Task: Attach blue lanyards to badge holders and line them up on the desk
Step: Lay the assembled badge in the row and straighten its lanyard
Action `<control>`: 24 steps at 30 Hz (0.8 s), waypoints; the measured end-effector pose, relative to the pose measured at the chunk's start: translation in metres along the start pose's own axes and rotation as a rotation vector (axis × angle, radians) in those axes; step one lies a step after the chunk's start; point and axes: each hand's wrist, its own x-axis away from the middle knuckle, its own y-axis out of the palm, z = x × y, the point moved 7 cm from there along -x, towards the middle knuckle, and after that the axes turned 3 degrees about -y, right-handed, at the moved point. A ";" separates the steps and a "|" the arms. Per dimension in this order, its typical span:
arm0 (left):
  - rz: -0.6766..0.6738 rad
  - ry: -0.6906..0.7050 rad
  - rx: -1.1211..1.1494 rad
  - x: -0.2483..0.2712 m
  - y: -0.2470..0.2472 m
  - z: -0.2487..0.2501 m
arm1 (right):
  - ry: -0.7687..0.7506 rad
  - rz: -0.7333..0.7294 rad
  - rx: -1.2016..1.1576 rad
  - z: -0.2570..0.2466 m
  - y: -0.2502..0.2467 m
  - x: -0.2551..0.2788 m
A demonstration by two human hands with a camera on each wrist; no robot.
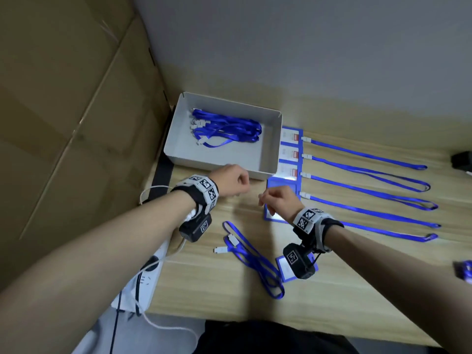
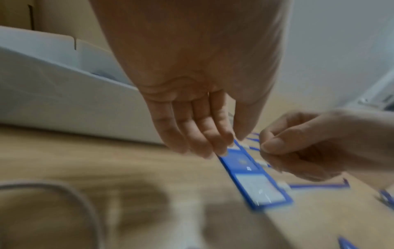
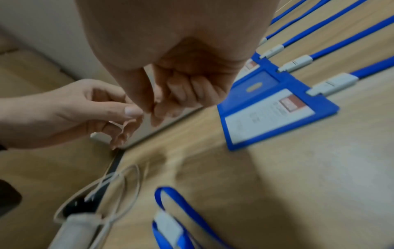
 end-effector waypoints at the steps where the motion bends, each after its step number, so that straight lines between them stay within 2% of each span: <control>1: -0.042 -0.007 -0.047 0.008 0.016 -0.004 | 0.021 -0.061 0.040 0.009 0.014 0.006; 5: -0.146 -0.026 -0.185 0.034 0.073 -0.030 | 0.053 -0.258 0.346 0.040 0.060 0.022; 8: -0.155 -0.007 -0.257 0.047 0.105 -0.048 | 0.047 -0.312 0.483 0.051 0.083 0.034; 14: -0.051 0.053 -0.281 0.053 0.127 -0.059 | 0.060 -0.146 0.455 0.059 0.096 0.044; 18: -0.046 0.016 -0.241 0.056 0.128 -0.061 | 0.023 -0.129 0.473 0.054 0.101 0.046; 24: -0.055 -0.033 -0.081 0.067 0.111 -0.054 | 0.009 -0.146 0.265 0.059 0.097 0.049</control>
